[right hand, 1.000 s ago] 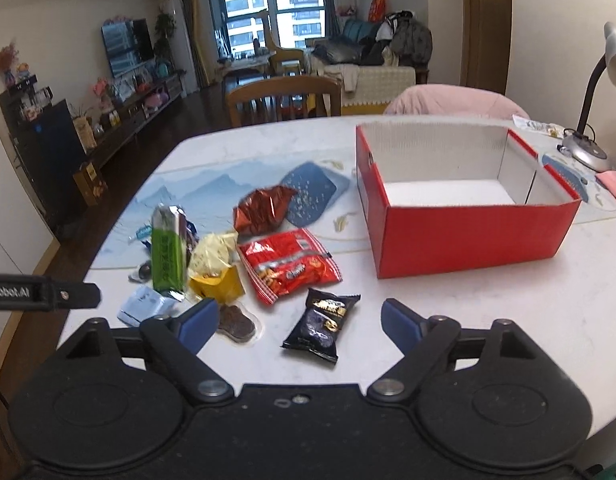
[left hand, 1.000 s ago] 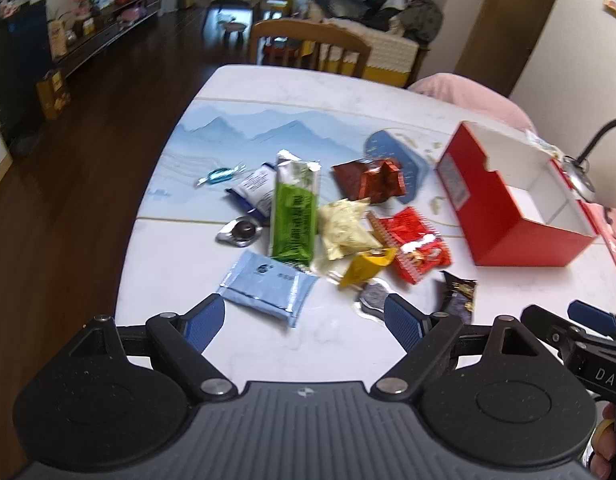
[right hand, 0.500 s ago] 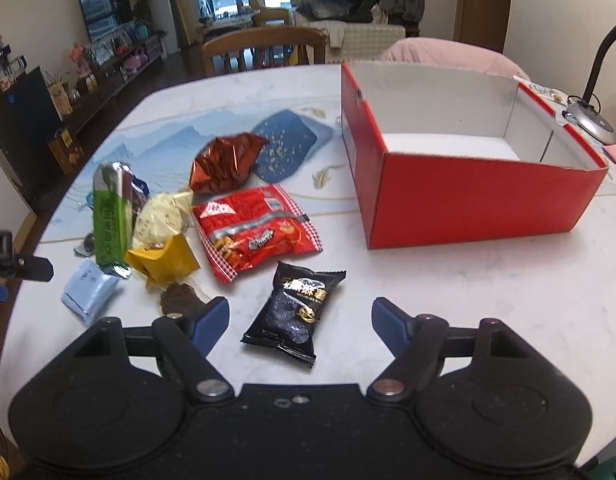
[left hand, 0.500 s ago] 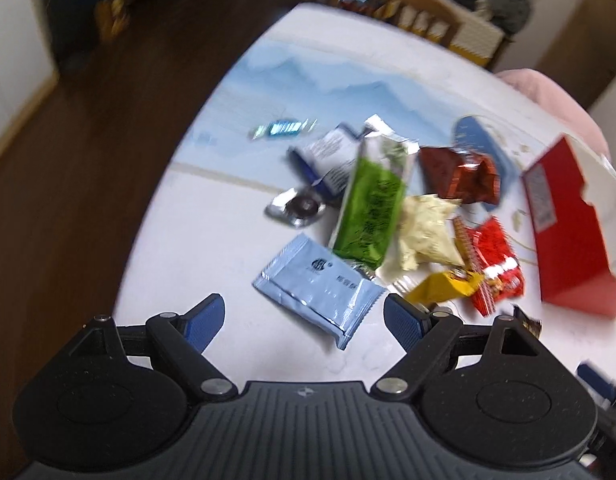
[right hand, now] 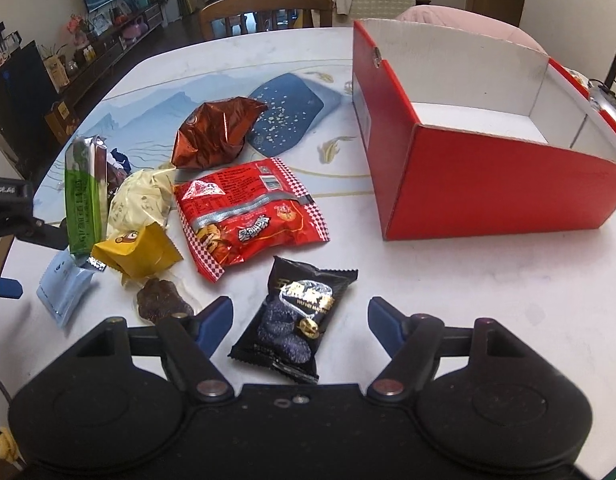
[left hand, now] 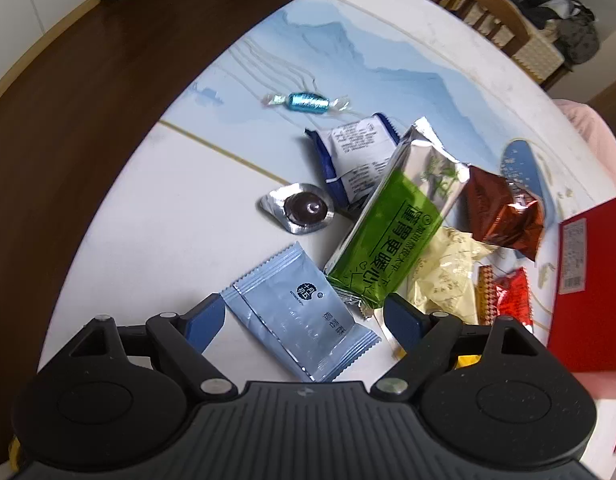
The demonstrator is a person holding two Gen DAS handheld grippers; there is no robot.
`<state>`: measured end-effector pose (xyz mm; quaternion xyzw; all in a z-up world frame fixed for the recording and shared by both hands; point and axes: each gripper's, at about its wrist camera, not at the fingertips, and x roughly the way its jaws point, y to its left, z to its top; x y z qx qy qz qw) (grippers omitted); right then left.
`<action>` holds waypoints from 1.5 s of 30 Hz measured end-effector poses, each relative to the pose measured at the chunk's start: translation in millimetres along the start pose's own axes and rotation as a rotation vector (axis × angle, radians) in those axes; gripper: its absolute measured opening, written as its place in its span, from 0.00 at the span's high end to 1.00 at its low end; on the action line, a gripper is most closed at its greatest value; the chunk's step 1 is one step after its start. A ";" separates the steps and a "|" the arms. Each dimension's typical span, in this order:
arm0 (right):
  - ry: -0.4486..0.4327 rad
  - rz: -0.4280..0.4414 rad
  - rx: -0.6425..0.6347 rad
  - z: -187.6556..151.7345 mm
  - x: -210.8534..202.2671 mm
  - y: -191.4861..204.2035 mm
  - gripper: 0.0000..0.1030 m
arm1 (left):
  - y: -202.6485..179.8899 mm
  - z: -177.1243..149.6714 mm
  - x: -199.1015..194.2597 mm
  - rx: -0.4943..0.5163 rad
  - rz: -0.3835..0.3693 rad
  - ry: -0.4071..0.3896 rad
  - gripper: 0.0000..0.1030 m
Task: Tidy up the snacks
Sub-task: 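Grasp the light-blue packet with left tool while right tool grasps black candy bag, then carry both packets into the red box and lower them onto its floor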
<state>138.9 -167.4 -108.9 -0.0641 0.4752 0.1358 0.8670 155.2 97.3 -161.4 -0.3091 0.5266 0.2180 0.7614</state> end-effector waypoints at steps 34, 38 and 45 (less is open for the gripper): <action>0.039 -0.033 -0.017 -0.3 20.4 -0.8 0.63 | 3.7 -22.1 10.2 0.172 0.169 -0.026 0.47; 0.033 -0.028 -0.011 -3.0 16.4 0.5 0.65 | 7.7 -23.1 8.1 0.190 0.140 -0.038 0.54; 0.007 -0.029 0.017 -8.1 1.6 1.1 0.68 | 16.2 -27.5 2.8 0.213 0.092 -0.039 0.55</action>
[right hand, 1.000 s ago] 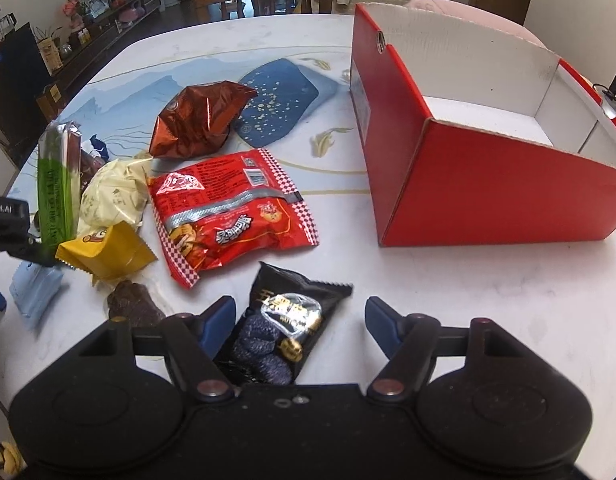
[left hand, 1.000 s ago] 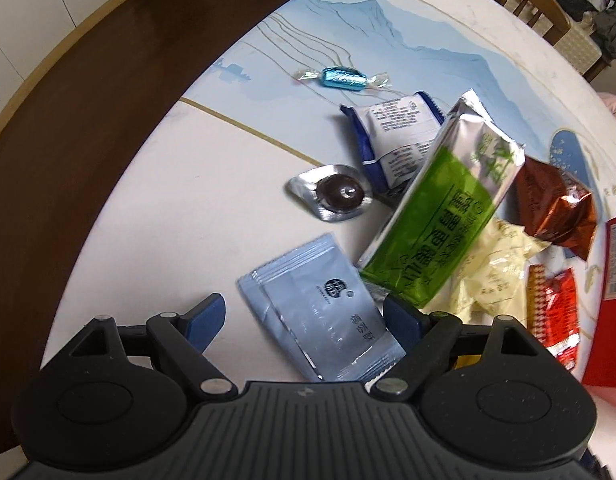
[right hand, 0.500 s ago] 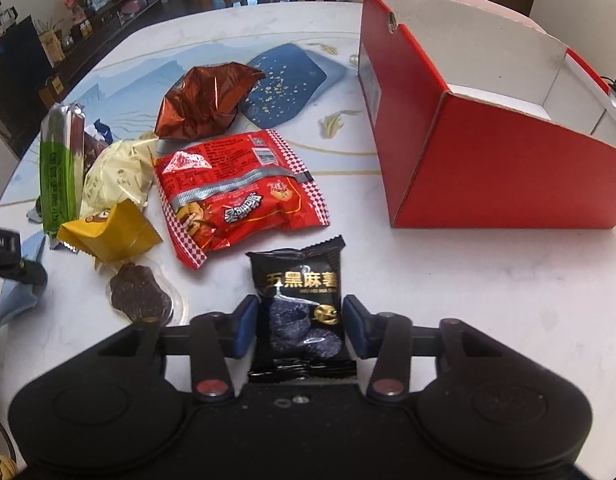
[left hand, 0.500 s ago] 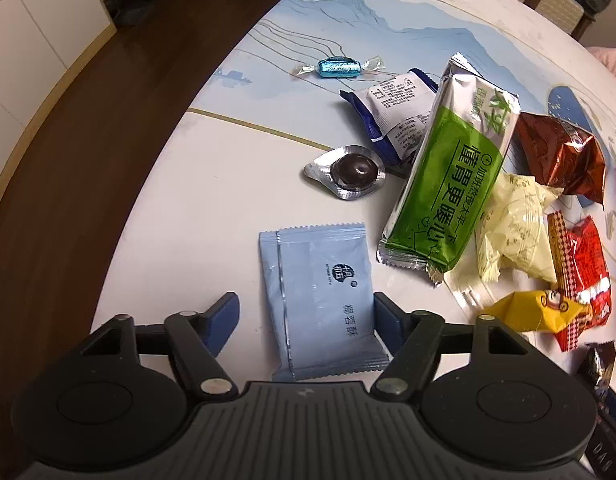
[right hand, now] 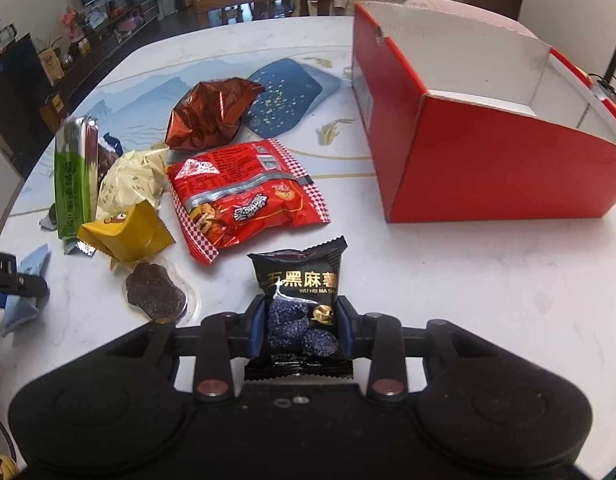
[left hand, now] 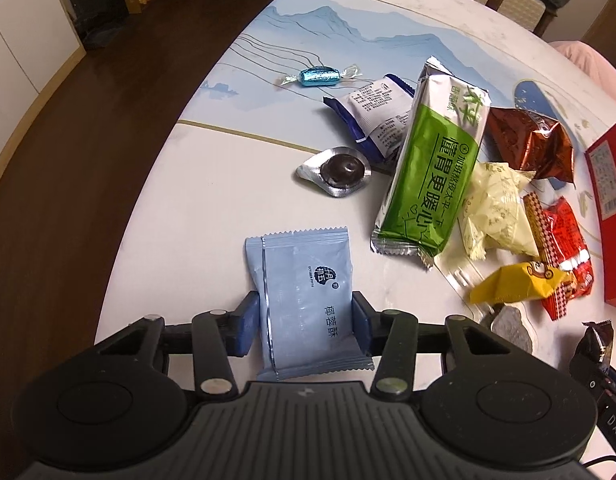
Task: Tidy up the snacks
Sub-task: 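Carry both packets into the red box and lower them onto its floor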
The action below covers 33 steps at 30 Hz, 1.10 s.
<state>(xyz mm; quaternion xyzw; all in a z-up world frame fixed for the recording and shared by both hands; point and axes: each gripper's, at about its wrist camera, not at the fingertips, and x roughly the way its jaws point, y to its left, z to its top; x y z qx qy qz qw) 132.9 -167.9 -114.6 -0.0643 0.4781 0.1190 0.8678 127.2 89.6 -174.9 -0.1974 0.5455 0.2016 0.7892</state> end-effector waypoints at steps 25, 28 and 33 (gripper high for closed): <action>-0.174 -0.010 0.026 28.5 -95.1 -17.4 0.68 | -50.3 5.5 -92.1 0.206 -0.192 -0.168 0.55; -0.194 -0.016 0.025 39.9 -102.7 -30.2 0.68 | -68.7 8.0 -102.2 0.246 -0.221 -0.175 0.55; -0.236 -0.026 0.012 62.0 -111.1 -55.3 0.68 | -108.0 12.1 -118.7 0.299 -0.258 -0.190 0.55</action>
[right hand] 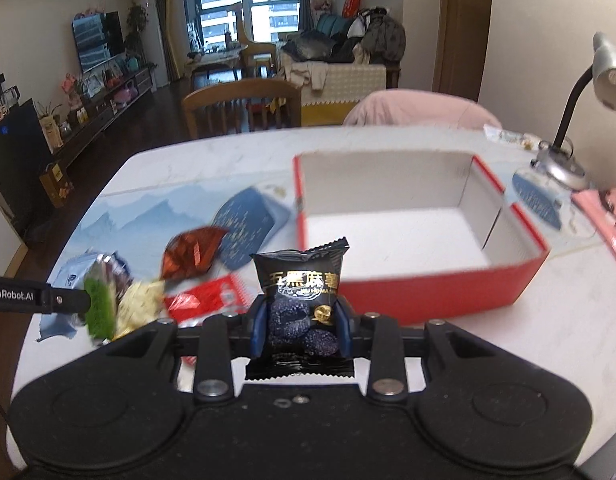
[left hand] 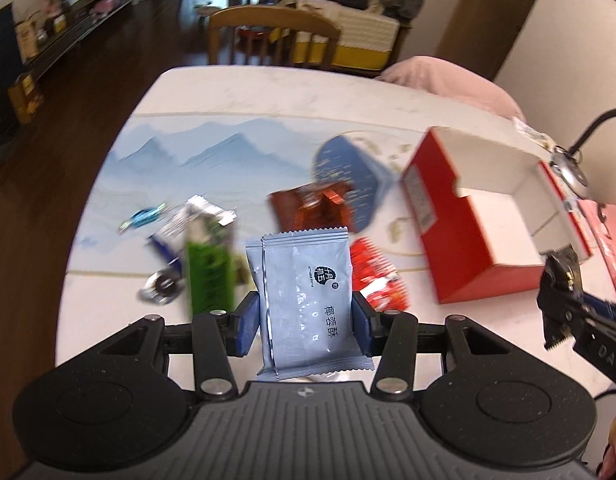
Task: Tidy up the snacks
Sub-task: 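Carry both packets into the red box and lower them onto its floor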
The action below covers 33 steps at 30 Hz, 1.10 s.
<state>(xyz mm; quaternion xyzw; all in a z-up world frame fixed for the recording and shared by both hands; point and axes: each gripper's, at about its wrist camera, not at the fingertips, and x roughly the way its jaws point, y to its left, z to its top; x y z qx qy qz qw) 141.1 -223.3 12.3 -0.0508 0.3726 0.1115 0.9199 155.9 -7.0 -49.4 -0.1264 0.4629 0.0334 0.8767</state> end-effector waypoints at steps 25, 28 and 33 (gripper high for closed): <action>0.050 -0.005 -0.038 72.6 71.5 -149.5 0.68 | -185.8 95.4 80.1 0.154 -0.007 0.043 0.54; 0.086 -0.003 -0.042 74.7 85.7 -158.7 0.68 | -203.9 103.4 97.0 0.168 -0.026 0.064 0.54; 0.162 0.013 -0.068 76.3 114.3 -171.8 0.68 | -231.7 110.1 125.6 0.208 -0.007 0.112 0.54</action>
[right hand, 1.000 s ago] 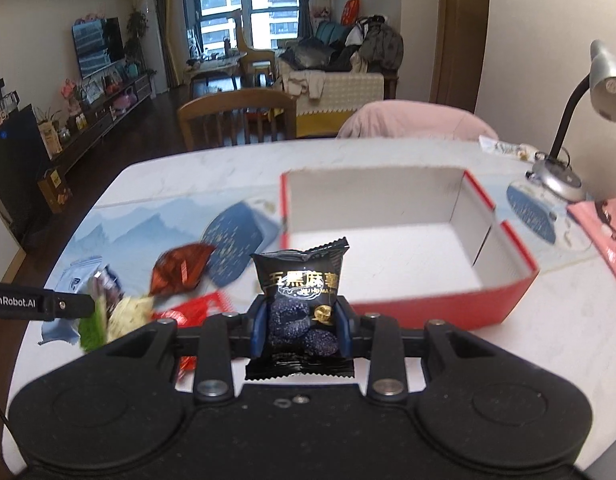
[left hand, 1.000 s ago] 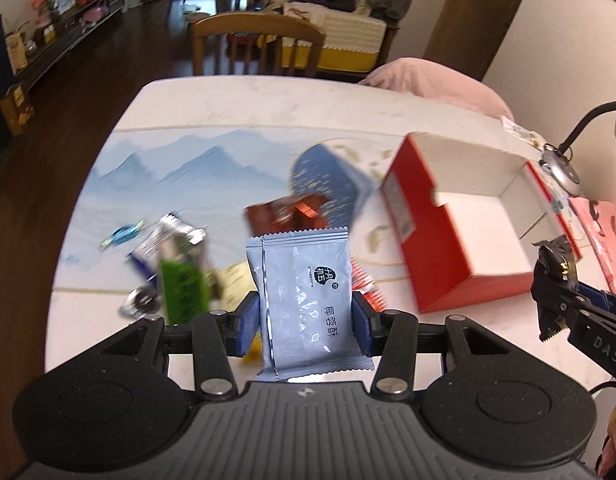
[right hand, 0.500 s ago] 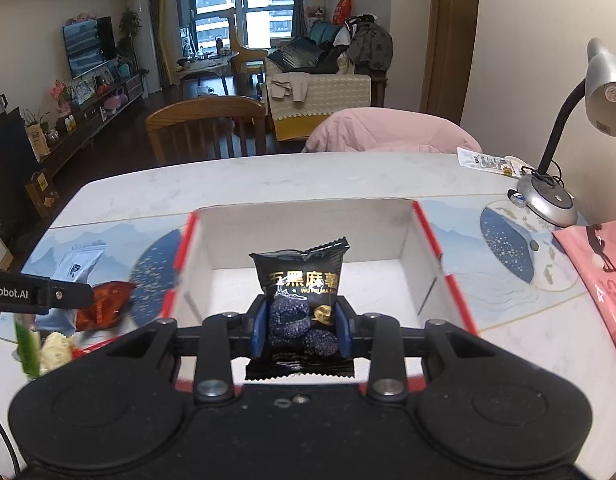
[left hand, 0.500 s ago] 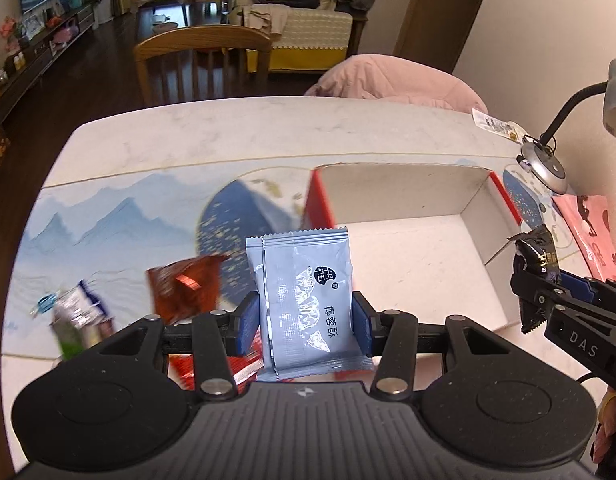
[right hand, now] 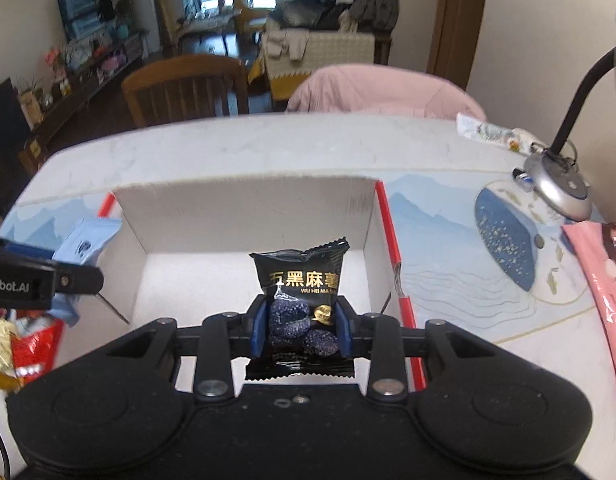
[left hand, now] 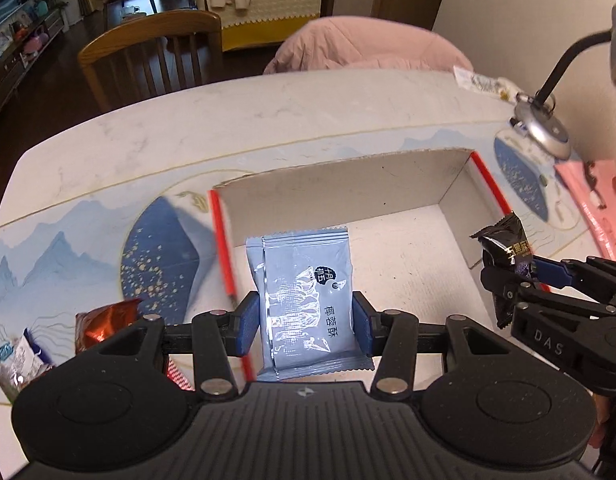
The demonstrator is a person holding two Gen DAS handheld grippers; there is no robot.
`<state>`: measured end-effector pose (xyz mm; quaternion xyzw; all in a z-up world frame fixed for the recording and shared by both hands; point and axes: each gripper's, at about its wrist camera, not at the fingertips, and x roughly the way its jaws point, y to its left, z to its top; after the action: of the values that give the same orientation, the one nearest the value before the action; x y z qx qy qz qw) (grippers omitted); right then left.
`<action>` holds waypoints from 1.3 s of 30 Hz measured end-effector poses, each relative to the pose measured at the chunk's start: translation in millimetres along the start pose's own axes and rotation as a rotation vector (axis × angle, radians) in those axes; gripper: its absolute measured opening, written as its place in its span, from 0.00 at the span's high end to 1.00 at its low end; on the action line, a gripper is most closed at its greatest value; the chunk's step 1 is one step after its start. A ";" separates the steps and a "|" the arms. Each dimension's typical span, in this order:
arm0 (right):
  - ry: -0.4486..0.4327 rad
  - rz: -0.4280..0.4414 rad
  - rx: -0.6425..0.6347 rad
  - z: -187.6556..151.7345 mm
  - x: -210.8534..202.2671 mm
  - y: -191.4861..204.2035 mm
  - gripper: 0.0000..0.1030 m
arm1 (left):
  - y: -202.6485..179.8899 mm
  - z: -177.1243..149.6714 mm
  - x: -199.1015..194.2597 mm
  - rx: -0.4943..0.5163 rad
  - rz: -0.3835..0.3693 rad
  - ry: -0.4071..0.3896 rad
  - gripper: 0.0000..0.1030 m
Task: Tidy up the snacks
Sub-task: 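Carry both packets into the red box and lower them onto its floor, then open both tools to release the packets and lift out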
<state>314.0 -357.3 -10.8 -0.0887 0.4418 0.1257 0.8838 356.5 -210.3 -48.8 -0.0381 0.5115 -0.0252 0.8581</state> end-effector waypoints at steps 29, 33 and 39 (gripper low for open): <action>0.254 0.074 -0.201 -19.2 76.7 8.5 0.66 | -49.4 -13.5 104.7 0.162 0.055 0.266 0.54; 0.256 0.075 -0.204 -20.3 78.0 8.6 0.64 | -48.5 -15.8 105.9 0.163 0.058 0.265 0.54; 0.227 0.077 -0.198 -20.8 68.8 7.5 0.56 | -45.2 -18.2 97.8 0.142 0.045 0.241 0.51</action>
<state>335.8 -345.8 -78.8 -0.1719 0.5276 0.1913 0.8096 386.8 -264.0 -139.0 0.0375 0.6083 -0.0465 0.7914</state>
